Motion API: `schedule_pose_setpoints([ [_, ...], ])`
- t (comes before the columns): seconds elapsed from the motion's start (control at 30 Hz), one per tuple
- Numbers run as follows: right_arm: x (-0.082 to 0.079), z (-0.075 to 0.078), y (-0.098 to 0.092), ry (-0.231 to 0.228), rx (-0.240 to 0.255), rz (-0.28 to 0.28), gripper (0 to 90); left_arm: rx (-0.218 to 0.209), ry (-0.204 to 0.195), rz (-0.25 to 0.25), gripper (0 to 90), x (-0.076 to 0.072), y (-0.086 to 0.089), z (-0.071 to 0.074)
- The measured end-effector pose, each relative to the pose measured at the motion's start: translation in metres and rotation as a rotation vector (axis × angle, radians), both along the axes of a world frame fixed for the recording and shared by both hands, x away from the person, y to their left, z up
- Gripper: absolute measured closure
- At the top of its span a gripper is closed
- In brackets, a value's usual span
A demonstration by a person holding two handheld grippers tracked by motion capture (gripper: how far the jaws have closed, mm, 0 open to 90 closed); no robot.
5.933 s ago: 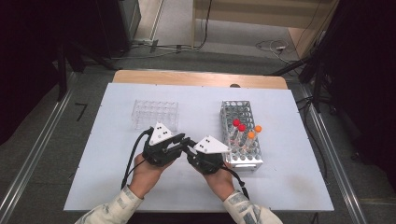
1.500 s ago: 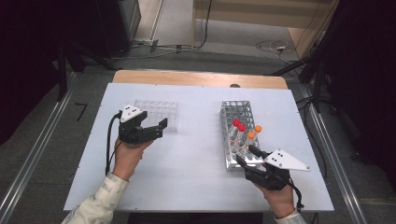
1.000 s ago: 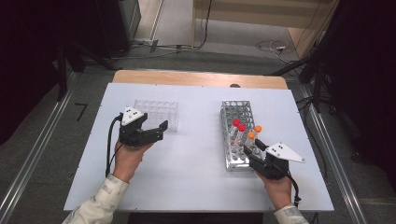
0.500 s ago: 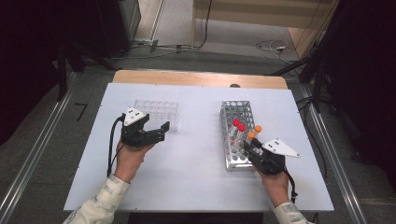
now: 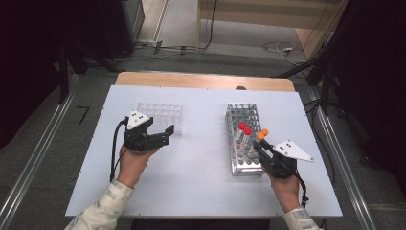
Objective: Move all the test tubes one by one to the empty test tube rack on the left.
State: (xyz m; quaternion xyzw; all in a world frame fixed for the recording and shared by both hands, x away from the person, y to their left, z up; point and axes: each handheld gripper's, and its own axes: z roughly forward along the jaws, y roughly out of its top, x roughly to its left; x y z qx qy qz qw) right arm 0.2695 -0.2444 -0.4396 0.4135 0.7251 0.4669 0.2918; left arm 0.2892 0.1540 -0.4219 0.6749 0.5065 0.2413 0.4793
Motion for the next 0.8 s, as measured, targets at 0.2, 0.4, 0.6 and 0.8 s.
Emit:
schedule_pose_setpoints([
  [0.2, -0.008, 0.018, -0.001, -0.039, 0.013, 0.007, 71.2, -0.002, -0.003, 0.001, 19.1, 0.000, 0.000, 0.001],
  [0.4, -0.018, 0.031, 0.000, -0.061, 0.040, 0.033, 71.2, -0.003, -0.006, -0.006, 19.1, -0.001, -0.002, 0.001],
  [0.6, -0.022, 0.036, 0.016, -0.051, 0.067, 0.100, 71.2, -0.006, -0.011, -0.011, 19.1, -0.002, -0.004, 0.004],
  [0.8, -0.021, 0.033, 0.042, -0.033, 0.063, 0.165, 71.2, -0.010, -0.016, -0.017, 19.1, -0.003, -0.003, 0.005],
])
